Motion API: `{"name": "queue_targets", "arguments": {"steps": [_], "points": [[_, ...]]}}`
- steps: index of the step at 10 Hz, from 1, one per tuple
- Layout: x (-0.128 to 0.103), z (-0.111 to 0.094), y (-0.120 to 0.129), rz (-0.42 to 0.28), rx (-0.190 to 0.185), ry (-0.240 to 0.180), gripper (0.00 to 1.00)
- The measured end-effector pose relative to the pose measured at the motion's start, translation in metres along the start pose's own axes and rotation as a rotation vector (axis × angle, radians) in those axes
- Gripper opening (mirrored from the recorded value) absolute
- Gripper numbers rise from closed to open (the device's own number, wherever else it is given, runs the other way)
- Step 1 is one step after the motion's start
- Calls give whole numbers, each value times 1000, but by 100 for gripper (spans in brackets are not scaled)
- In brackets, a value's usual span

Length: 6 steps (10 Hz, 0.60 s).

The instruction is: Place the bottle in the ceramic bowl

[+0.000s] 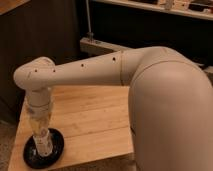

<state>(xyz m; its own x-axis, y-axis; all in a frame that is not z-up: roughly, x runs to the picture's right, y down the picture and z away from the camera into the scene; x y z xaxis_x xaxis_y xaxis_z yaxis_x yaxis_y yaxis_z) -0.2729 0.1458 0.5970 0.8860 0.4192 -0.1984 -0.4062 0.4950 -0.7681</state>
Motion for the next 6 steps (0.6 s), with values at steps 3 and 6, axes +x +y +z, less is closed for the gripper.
{"name": "queue_targets", "arguments": {"steps": [3,6], "points": [[-1,4,4,-40,45,-12,0],[-6,16,3,-53,100,-16,0]]}}
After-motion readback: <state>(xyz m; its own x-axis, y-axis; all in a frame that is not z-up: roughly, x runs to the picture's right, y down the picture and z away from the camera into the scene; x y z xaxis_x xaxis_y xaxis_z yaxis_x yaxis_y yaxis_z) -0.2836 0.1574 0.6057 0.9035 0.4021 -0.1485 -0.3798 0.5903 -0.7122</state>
